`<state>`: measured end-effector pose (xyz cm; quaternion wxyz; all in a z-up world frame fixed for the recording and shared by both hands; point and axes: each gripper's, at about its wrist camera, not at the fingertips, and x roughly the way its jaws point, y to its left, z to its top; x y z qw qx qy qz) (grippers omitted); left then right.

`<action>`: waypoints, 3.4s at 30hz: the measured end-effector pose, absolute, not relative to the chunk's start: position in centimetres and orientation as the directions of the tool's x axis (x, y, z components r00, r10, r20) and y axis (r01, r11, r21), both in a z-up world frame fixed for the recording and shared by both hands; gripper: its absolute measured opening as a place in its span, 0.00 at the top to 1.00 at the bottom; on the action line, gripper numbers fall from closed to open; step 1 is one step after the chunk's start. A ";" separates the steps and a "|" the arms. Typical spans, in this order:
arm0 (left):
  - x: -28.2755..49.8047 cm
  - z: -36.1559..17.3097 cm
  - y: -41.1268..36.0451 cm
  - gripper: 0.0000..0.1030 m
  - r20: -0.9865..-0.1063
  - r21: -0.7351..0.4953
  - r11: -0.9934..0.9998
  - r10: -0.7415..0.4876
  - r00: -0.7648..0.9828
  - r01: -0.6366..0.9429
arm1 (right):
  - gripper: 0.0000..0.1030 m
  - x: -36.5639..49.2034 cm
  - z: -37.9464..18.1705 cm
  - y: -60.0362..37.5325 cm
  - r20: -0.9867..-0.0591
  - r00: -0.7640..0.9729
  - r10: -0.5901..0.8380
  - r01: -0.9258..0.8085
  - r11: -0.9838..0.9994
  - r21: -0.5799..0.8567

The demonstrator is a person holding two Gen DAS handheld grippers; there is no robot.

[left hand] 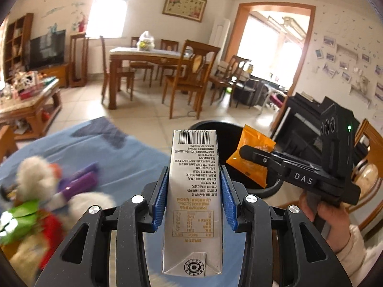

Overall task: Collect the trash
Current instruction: 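Move both grippers over the black bin and release the carton and packet, then grasp the tan snack wrapper with the left gripper while the right grasps the green wrapper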

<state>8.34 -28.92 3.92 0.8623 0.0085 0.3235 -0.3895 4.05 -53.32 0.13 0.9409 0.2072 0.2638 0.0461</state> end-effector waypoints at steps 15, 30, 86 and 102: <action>13.8 -0.1 -45.7 0.60 -0.593 -0.335 0.624 -0.722 0.357 0.706 | 0.68 4.8 -4.0 -62.7 -0.543 0.838 0.053 0.245 0.853 0.461; 12.6 1.3 -46.4 0.13 -0.563 -0.128 0.712 -0.626 0.540 0.691 | 0.19 3.0 -3.8 -62.0 -0.524 0.851 0.028 0.248 0.858 0.449; 9.9 -3.8 -7.9 0.48 -0.774 -0.075 0.861 -0.369 0.514 0.503 | 0.83 16.1 -2.1 -25.3 -0.558 0.481 0.676 -0.328 0.729 0.600; 7.0 -1.0 -4.1 0.50 -0.643 -0.250 0.857 -0.495 0.584 0.451 | 0.97 11.7 4.4 -27.2 -0.439 0.667 0.602 -0.415 0.790 0.452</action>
